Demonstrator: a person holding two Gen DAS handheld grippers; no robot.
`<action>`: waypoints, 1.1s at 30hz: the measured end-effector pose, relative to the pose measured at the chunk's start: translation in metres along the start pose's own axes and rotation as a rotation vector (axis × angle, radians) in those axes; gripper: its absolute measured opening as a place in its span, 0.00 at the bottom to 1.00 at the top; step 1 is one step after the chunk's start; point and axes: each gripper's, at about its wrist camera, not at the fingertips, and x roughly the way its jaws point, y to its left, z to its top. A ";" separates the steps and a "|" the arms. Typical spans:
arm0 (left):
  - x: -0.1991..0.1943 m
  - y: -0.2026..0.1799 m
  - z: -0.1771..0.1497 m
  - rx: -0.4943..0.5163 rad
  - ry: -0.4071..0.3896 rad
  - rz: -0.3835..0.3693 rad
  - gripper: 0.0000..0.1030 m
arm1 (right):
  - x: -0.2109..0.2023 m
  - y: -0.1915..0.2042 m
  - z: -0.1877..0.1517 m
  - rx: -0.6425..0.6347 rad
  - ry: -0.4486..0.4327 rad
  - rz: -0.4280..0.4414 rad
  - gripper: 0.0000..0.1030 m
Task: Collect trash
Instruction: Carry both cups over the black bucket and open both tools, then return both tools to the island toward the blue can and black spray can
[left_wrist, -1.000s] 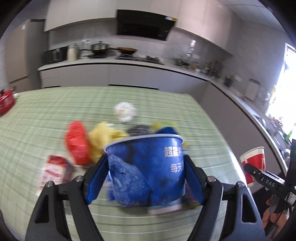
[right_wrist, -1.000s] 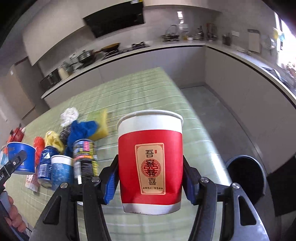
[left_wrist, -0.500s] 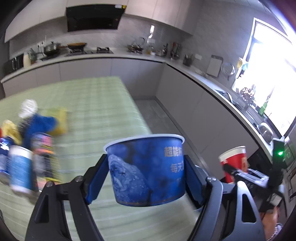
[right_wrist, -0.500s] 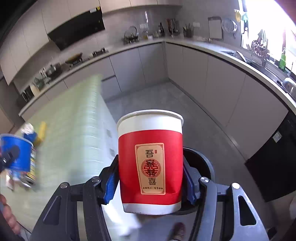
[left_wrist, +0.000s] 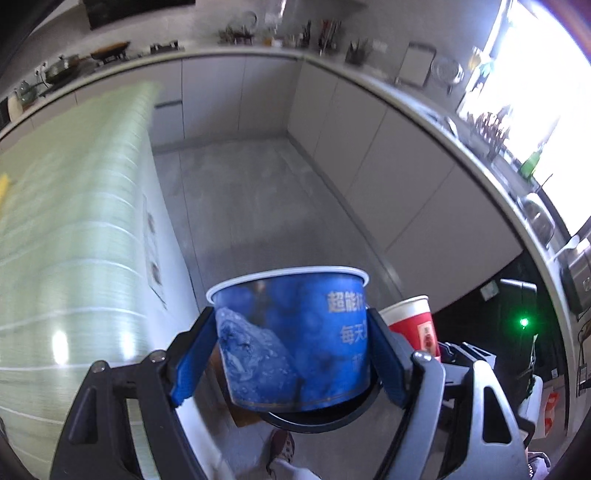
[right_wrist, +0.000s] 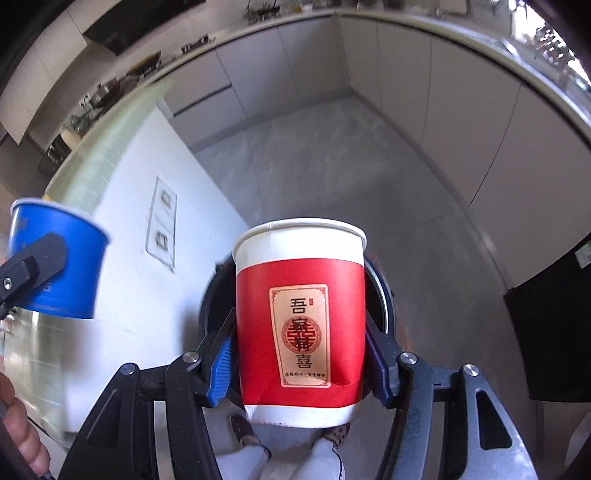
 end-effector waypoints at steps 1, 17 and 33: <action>0.007 -0.004 -0.002 0.000 0.019 0.007 0.77 | 0.005 -0.004 -0.001 -0.001 0.009 0.003 0.63; 0.052 -0.027 -0.007 -0.033 0.191 0.113 0.84 | 0.004 -0.059 -0.007 0.065 -0.071 -0.059 0.77; -0.101 0.014 0.008 -0.057 -0.078 0.159 0.84 | -0.092 0.031 0.013 0.001 -0.215 -0.012 0.78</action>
